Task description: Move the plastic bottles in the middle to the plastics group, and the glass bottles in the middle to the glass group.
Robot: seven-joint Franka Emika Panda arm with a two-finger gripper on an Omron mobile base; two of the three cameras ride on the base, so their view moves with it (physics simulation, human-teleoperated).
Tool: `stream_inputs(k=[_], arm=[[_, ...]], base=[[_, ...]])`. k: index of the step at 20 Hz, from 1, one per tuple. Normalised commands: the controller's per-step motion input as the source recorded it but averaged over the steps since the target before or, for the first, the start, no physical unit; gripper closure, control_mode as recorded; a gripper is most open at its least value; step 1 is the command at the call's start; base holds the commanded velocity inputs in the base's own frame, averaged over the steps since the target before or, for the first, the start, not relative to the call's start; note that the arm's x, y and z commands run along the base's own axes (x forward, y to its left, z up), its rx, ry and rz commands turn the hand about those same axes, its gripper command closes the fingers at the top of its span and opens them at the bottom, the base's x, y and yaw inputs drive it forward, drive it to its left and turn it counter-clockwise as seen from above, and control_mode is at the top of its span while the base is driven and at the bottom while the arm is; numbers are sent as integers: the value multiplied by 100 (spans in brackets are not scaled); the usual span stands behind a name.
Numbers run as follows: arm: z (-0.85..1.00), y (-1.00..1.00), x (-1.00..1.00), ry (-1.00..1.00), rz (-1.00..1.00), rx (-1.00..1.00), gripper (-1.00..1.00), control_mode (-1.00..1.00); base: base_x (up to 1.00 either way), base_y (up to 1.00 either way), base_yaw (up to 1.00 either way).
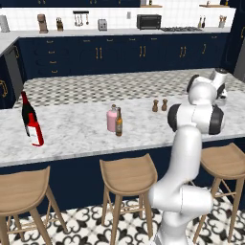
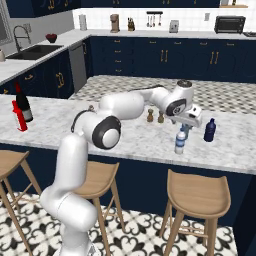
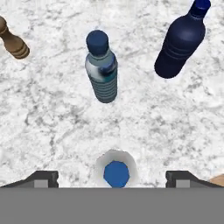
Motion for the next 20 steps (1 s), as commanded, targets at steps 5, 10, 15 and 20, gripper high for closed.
stream_inputs(k=[5, 10, 15, 20], arm=[[29, 55, -68, -12, 0, -3, -100, -100], [33, 91, -53, -9, 0, -8, -100, -100], [42, 94, -17, -1, 0, -6, -100, -100], [38, 83, 0, 0, 11, 0, -100, -100]], base=[[0, 0, 0], [0, 0, 0], [0, 0, 0], [0, 0, 0]])
